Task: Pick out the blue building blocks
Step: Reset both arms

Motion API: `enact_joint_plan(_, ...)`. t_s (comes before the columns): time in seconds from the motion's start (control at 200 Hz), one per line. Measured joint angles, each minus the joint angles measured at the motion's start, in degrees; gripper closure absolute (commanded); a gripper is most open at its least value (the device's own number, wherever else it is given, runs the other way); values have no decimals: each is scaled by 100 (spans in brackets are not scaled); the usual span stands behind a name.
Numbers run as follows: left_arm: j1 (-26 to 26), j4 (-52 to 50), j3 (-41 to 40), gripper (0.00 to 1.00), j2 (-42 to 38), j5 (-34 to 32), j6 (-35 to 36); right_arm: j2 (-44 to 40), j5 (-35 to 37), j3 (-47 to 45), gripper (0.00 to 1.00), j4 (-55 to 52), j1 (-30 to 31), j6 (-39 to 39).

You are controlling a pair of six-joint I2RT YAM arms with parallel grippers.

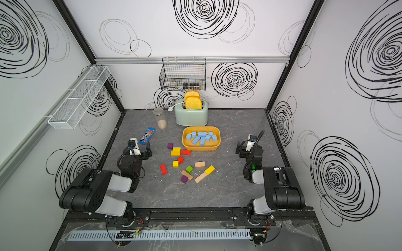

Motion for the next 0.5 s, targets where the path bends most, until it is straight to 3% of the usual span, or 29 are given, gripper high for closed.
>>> enact_joint_plan(0.31,0,-2,0,4,0,-2,0,11,55,-2,2,199,7,7)
enact_joint_plan(0.5,0,-2,0,4,0,0,2,11,678,-103,2,339,105,164)
